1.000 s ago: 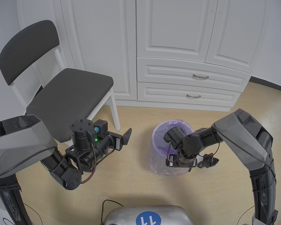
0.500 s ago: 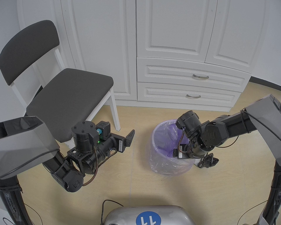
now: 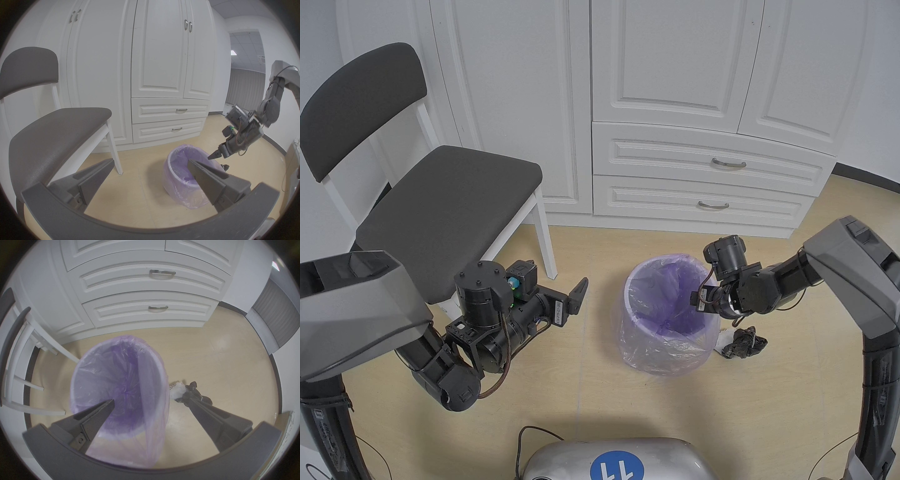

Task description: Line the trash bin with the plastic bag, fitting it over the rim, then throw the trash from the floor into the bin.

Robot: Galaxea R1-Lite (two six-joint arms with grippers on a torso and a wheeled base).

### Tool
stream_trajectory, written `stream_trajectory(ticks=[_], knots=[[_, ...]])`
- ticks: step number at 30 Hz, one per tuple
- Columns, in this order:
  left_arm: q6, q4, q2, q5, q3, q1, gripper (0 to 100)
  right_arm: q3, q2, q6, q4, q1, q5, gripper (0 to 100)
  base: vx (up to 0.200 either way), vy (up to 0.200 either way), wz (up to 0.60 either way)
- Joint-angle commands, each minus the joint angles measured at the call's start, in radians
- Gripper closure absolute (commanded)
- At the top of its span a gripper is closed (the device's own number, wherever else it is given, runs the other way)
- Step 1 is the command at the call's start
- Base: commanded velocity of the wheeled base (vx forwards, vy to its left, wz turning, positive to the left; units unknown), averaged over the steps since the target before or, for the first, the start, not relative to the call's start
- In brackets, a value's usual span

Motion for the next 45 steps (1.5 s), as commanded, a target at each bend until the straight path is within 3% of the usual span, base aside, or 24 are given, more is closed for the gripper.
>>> stream_trajectory(ticks=[1,9,32,38,45], knots=[[0.001,-0.011,0.014,0.001,0.0,0.0,0,-0.028,0.136,-0.004,-0.04,0.004,-0.008,0,0.0,0.0,0.0],[0.003,-0.022,0.02,0.001,0.0,0.001,0,-0.102,0.188,-0.007,-0.039,-0.04,-0.082,0,0.0,0.0,0.0],[0.006,-0.022,0.025,0.001,0.0,0.011,0,-0.059,0.065,-0.099,-0.028,-0.207,-0.066,0,0.0,0.0,0.0],[0.007,-0.022,0.025,0.001,0.0,0.009,0,-0.037,0.093,-0.124,-0.034,-0.206,-0.025,0,0.0,0.0,0.0],[0.007,-0.022,0.03,0.001,0.001,0.008,0,-0.119,0.227,-0.119,-0.029,-0.2,-0.022,0,0.0,0.0,0.0]])
